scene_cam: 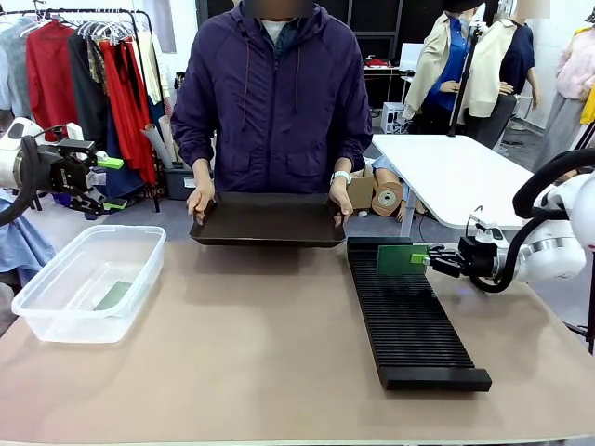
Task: Sort PCBs into racks and boxes based on the side picked up.
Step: If the short side of the Blank PCB is picked up, insert it into the PCB Rack ; if the long side is picked up, place it in the Organizing box.
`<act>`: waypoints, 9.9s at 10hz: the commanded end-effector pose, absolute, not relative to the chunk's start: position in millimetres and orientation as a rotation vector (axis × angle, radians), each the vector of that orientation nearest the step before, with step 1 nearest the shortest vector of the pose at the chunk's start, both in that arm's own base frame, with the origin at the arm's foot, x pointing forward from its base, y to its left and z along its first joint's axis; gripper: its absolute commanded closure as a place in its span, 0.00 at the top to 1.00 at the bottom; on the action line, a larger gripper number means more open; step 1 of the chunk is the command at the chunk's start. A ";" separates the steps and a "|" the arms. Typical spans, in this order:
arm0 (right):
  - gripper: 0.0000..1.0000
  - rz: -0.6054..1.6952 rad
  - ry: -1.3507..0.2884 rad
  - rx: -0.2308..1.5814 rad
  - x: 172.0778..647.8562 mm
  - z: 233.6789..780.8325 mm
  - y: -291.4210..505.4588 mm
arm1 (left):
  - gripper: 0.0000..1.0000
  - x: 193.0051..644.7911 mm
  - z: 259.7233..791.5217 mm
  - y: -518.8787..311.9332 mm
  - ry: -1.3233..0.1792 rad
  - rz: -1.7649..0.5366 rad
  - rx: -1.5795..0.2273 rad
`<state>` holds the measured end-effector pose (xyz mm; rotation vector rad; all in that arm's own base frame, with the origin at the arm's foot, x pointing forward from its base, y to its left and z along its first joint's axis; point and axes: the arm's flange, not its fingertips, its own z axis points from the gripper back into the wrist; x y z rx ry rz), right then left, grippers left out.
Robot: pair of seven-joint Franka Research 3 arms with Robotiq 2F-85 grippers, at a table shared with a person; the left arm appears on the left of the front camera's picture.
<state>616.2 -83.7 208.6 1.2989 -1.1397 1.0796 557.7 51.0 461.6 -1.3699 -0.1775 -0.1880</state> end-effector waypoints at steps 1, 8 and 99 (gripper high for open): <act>0.00 1.127 -1.092 1.279 623.4 208.3 -82.7 | 1.00 555.4 463.7 51.4 -0.181 -0.188 -1.371; 0.00 1.087 -1.127 1.295 615.8 206.8 -83.3 | 1.00 555.4 463.7 51.4 -0.181 -0.188 -1.371; 1.00 0.278 -0.266 1.545 481.3 445.6 -26.0 | 1.00 555.4 463.7 51.4 -0.181 -0.188 -1.371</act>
